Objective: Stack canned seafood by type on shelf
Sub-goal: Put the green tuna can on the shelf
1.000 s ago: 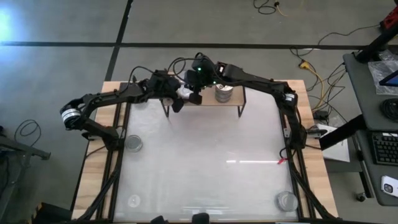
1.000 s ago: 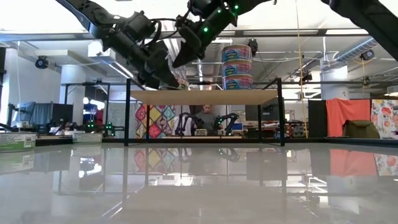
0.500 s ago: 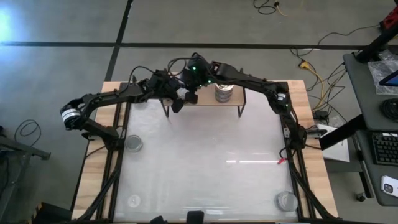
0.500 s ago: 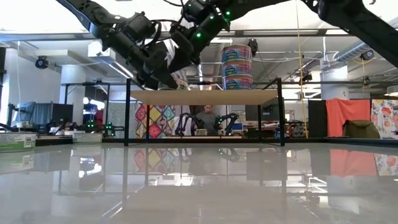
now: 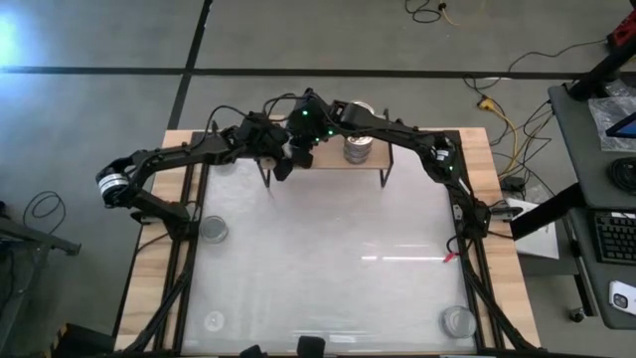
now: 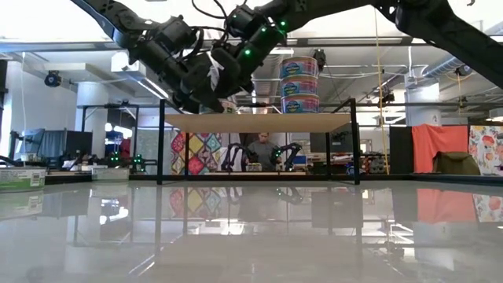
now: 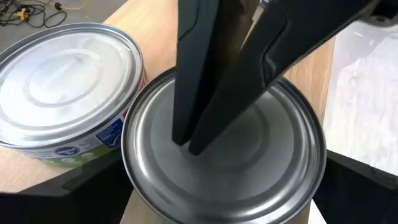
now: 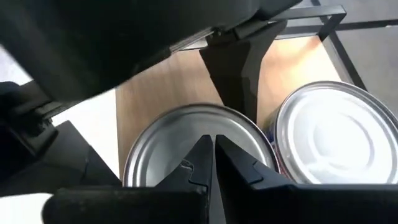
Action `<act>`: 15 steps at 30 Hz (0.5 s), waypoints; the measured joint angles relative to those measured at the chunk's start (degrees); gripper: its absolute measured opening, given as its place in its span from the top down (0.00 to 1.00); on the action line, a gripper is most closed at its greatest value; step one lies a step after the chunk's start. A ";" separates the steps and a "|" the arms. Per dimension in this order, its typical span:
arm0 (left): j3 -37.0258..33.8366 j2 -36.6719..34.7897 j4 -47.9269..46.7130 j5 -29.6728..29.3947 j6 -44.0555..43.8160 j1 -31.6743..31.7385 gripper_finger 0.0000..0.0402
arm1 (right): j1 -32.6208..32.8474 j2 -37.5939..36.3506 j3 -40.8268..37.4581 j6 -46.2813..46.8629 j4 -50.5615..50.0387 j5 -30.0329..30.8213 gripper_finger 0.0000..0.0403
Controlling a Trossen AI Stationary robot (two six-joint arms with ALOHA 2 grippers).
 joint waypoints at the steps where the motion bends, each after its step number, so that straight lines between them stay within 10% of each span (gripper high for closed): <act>1: 0.00 0.00 -0.17 0.00 0.04 0.00 0.00 | 0.00 0.00 -0.02 0.15 -0.13 0.00 0.97; 15: 1.51 0.06 -2.93 -0.15 4.63 0.00 0.00 | 0.15 -0.15 -1.20 0.32 -1.13 -0.04 0.97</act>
